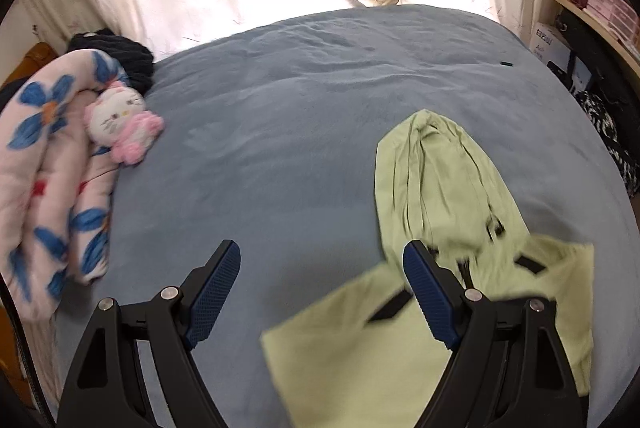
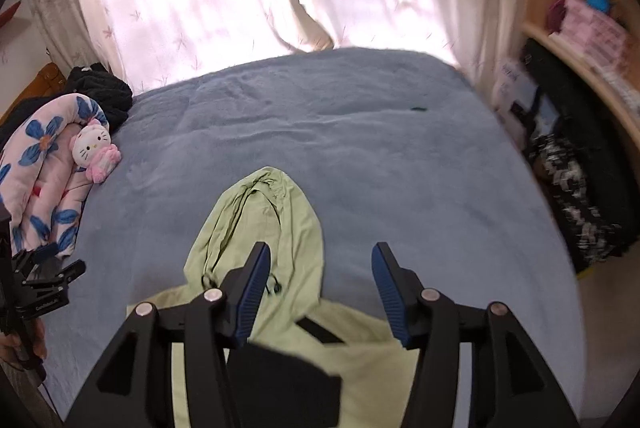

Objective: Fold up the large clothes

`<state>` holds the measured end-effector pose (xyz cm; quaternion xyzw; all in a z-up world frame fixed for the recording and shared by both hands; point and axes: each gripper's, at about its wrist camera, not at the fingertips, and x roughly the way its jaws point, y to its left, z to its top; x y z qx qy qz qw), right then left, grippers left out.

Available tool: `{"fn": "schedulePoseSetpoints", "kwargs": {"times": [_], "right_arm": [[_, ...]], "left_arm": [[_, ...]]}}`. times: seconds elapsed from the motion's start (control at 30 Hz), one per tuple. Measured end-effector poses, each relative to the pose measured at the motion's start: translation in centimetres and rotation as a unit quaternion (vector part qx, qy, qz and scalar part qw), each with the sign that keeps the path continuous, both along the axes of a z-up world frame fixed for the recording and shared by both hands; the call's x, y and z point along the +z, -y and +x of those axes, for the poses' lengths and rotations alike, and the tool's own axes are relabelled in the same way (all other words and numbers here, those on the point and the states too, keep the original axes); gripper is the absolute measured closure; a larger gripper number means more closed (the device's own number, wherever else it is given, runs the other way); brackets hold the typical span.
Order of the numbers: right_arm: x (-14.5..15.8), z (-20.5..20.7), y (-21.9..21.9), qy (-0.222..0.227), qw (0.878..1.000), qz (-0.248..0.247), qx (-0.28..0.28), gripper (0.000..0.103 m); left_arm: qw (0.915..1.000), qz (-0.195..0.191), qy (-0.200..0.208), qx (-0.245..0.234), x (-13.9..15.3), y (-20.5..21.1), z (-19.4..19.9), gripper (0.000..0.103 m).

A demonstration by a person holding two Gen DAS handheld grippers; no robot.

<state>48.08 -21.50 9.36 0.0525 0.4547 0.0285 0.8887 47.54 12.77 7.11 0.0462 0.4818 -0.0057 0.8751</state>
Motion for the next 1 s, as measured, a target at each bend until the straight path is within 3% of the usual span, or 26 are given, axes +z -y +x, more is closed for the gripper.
{"fn": "schedulePoseSetpoints", "kwargs": {"times": [0.1,0.37,0.63,0.7,0.77,0.8,0.83,1.0], "right_arm": [[-6.0,5.0,-0.9,-0.038,0.999,0.012,0.016,0.050],[-19.1,12.4,-3.3,-0.084,0.995,0.019,0.052,0.050],[-25.3,16.1,-3.7,-0.076,0.994,0.064,0.053,0.050],[-25.8,16.4,-3.8,-0.072,0.994,0.070,0.053,0.048],[-25.8,16.4,-3.9,-0.065,0.994,0.073,0.053,0.054],[-25.7,16.5,-4.0,-0.065,0.993,0.075,0.059,0.079],[-25.5,16.5,-4.1,-0.066,0.992,0.086,0.069,0.092],[-21.6,14.6,-4.9,-0.020,0.996,0.039,0.073,0.096]], "left_arm": [[0.9995,-0.022,-0.016,-0.015,-3.6,1.3,4.6,0.021],[0.9954,-0.075,-0.056,-0.019,-15.2,3.7,13.8,0.021],[0.9879,-0.133,-0.080,-0.008,-22.3,4.3,17.2,0.021],[0.9898,-0.123,-0.072,-0.007,-23.2,4.7,17.1,0.021],[0.9924,-0.110,-0.052,-0.018,-23.2,5.3,16.7,0.045],[0.9924,-0.111,-0.049,-0.024,-23.1,5.4,16.6,0.085],[0.9880,-0.140,-0.056,-0.033,-22.8,5.4,16.5,0.099],[0.9946,-0.098,-0.019,-0.030,-19.4,6.3,14.3,0.101]]}}
